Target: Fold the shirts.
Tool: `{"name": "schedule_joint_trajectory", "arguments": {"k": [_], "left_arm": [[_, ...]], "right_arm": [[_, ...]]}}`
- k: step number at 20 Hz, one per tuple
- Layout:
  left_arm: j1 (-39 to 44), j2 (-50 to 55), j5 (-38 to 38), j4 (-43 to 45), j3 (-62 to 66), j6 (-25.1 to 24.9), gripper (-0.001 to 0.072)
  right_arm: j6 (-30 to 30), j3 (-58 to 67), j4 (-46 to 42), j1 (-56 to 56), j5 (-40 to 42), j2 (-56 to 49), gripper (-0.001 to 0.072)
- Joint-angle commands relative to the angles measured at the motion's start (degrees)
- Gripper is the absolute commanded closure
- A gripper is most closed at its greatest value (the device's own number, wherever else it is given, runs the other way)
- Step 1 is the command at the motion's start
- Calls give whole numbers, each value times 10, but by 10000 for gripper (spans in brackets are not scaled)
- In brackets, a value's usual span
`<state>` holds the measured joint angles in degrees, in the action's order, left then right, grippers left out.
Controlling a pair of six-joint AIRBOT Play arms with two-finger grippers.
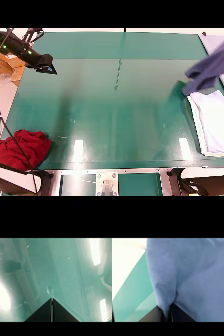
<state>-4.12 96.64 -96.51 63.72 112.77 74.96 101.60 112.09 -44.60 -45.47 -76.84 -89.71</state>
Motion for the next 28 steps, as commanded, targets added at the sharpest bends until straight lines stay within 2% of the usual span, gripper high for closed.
{"name": "schedule_joint_trajectory", "arguments": {"k": [1, 4, 6, 8, 10, 13, 15, 17, 21, 25, 28], "left_arm": [[0, 0, 0, -14, 0, 0, 687], [0, 0, 5, -14, 0, -1, 688], [0, 0, 14, -13, 0, -6, 688], [0, 0, 15, -13, 0, -12, 687], [0, 0, 16, -14, 0, -20, 687], [0, 0, 20, -14, 0, -20, 687], [0, 0, 31, -13, 0, -19, 688], [0, 0, 33, -13, -1, -19, 688], [0, 0, 36, -14, -1, -16, 688], [0, 0, 25, -13, -1, -16, 688], [0, 0, 26, -13, -1, -16, 687]], "right_arm": [[89, 3, -66, -85, -70, 23, 695], [125, 3, -130, -111, -127, 63, 695], [153, 3, -127, -114, -126, 83, 695], [157, 3, -103, -98, -115, 84, 694], [162, -8, -104, -62, -66, 84, 693], [198, -29, -93, 2, 73, 78, 693], [240, -30, -85, 33, 162, 72, 693], [293, -30, -83, 45, 204, 70, 693], [343, -31, -90, 43, 182, 74, 694], [426, -43, -245, 38, 37, 127, 695], [426, -97, -353, 5, -37, 195, 694]]}}
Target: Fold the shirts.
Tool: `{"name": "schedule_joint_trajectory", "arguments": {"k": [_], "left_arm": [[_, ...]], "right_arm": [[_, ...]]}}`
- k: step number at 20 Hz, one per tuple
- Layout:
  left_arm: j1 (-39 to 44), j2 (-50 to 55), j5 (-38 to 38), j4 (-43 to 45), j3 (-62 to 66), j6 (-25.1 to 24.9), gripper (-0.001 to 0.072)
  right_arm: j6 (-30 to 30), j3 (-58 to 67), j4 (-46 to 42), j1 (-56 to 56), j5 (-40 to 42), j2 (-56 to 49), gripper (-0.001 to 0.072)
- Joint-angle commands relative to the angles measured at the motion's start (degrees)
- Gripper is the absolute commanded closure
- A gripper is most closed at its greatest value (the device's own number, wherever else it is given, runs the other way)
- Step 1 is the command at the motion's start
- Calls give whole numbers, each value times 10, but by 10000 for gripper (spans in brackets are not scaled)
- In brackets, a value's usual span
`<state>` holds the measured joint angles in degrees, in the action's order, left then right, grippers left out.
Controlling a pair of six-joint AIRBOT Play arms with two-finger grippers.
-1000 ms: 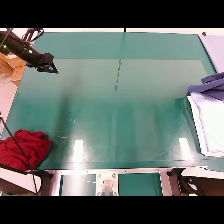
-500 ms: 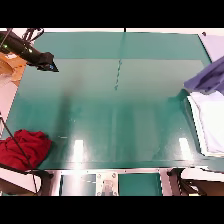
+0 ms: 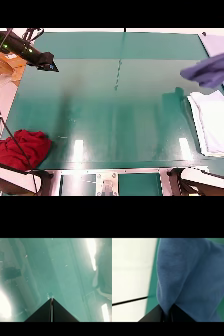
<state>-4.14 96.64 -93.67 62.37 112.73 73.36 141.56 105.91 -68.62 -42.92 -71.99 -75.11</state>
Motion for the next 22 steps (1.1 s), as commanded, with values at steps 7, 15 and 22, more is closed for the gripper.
{"name": "schedule_joint_trajectory", "arguments": {"k": [7, 15, 22], "left_arm": [[0, 0, -5, -11, 0, 1, 688], [0, 0, -11, -72, 0, 1, 688], [0, 0, 5, -74, 1, 2, 688]], "right_arm": [[0, -372, -133, -183, -99, 259, 693], [-112, -635, -150, -285, -3, 320, 245], [-311, -556, 38, -264, 131, 315, 332]]}}
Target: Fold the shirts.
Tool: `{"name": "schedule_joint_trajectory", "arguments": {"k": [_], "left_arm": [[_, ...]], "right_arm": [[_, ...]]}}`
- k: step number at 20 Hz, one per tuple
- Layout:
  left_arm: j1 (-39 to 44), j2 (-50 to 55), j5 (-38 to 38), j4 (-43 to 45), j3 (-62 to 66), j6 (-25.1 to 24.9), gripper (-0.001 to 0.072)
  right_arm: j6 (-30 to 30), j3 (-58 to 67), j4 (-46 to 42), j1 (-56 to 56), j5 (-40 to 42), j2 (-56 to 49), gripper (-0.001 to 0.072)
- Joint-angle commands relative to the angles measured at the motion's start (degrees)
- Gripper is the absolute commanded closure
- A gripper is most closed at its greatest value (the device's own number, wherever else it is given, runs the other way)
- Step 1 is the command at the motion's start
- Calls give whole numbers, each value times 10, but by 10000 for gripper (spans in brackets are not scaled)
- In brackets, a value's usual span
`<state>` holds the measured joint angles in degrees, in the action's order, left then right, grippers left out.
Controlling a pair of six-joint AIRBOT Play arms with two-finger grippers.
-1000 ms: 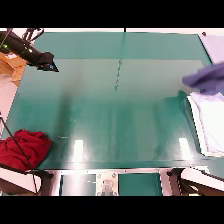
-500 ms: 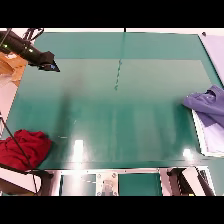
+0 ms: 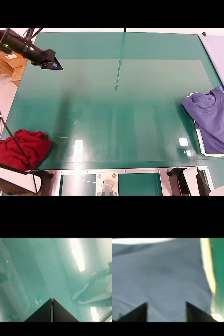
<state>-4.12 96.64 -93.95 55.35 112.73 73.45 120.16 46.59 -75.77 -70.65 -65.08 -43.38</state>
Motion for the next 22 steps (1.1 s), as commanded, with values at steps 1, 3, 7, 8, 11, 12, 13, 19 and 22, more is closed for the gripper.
{"name": "schedule_joint_trajectory", "arguments": {"k": [1, 3, 7, 8, 11, 12, 13, 19, 22], "left_arm": [[0, 0, 11, -4, 1, 2, 688], [0, 0, 14, -4, 1, 15, 689], [3, 0, -5, -2, 0, 43, 690], [9, 0, -8, -1, 0, 45, 690], [37, -19, 2, 2, -34, 47, 690], [51, -33, 11, 13, -61, 47, 690], [64, -49, 22, 31, -94, 47, 690], [132, -210, 164, 61, -424, 79, 690], [156, -266, 212, 63, -522, 97, 690]], "right_arm": [[-136, 60, 153, 41, 72, -11, 520], [-174, 101, 191, 126, 83, -44, 689], [-203, 132, 165, 344, 81, -129, 691], [-204, 132, 138, 395, 81, -146, 691], [-209, 132, 36, 544, 76, -178, 692], [-220, 132, 18, 581, 73, -182, 692], [-227, 131, 13, 614, 66, -185, 692], [-287, 100, 16, 767, 40, -195, 692], [-309, 99, 16, 815, 24, -222, 692]]}}
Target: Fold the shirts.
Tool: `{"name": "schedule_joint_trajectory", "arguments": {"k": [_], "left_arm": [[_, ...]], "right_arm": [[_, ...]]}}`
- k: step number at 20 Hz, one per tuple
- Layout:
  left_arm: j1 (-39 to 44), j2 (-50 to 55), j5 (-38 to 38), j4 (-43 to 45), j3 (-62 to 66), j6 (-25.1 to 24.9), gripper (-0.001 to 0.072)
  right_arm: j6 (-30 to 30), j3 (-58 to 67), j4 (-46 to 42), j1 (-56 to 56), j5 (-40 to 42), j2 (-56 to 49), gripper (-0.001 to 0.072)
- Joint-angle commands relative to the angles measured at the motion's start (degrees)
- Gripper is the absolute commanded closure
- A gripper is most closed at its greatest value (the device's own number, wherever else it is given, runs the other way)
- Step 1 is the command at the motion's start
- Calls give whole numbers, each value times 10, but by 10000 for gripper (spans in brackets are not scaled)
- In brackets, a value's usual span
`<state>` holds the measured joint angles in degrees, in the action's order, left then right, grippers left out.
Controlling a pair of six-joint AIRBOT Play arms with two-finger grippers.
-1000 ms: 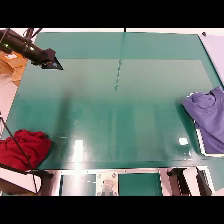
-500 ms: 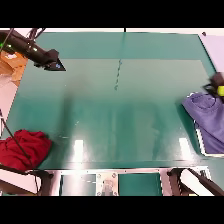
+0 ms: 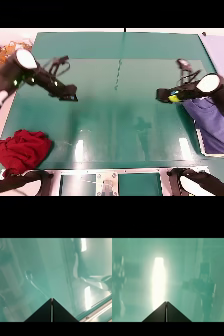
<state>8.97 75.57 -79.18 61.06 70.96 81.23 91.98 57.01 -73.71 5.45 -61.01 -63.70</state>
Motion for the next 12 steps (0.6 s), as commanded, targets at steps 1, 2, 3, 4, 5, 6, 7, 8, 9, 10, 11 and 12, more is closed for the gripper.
{"name": "schedule_joint_trajectory", "arguments": {"k": [1, 2, 3, 4, 5, 6, 7, 8, 9, 10, 11, 12], "left_arm": [[32, -64, 74, 8, -119, 25, 690], [40, -70, 78, 16, -125, 25, 690], [48, -70, 78, 28, -125, 23, 690], [53, -70, 79, 36, -125, 23, 689], [53, -70, 82, 37, -125, 22, 688], [53, -70, 83, 38, -125, 21, 688], [53, -70, 83, 39, -125, 21, 688], [53, -70, 82, 39, -125, 21, 688], [53, -70, 82, 38, -125, 21, 688], [53, -70, 82, 38, -125, 22, 688], [53, -70, 81, 38, -125, 23, 688], [53, -70, 80, 38, -125, 23, 688]], "right_arm": [[-39, -6, -2, 66, -23, -26, 691], [-54, -6, 1, 77, -32, -31, 691], [-69, -6, 3, 87, -39, -34, 691], [-72, -7, 2, 95, -41, -34, 691], [-72, -7, 2, 101, -41, -34, 691], [-72, -7, 2, 103, -40, -34, 691], [-72, -7, 2, 104, -40, -34, 691], [-72, -7, 2, 104, -40, -34, 691], [-72, -7, 2, 104, -40, -34, 691], [-72, -7, 2, 104, -40, -34, 691], [-72, -7, 2, 104, -40, -34, 691], [-72, -7, 2, 104, -40, -34, 691]]}}
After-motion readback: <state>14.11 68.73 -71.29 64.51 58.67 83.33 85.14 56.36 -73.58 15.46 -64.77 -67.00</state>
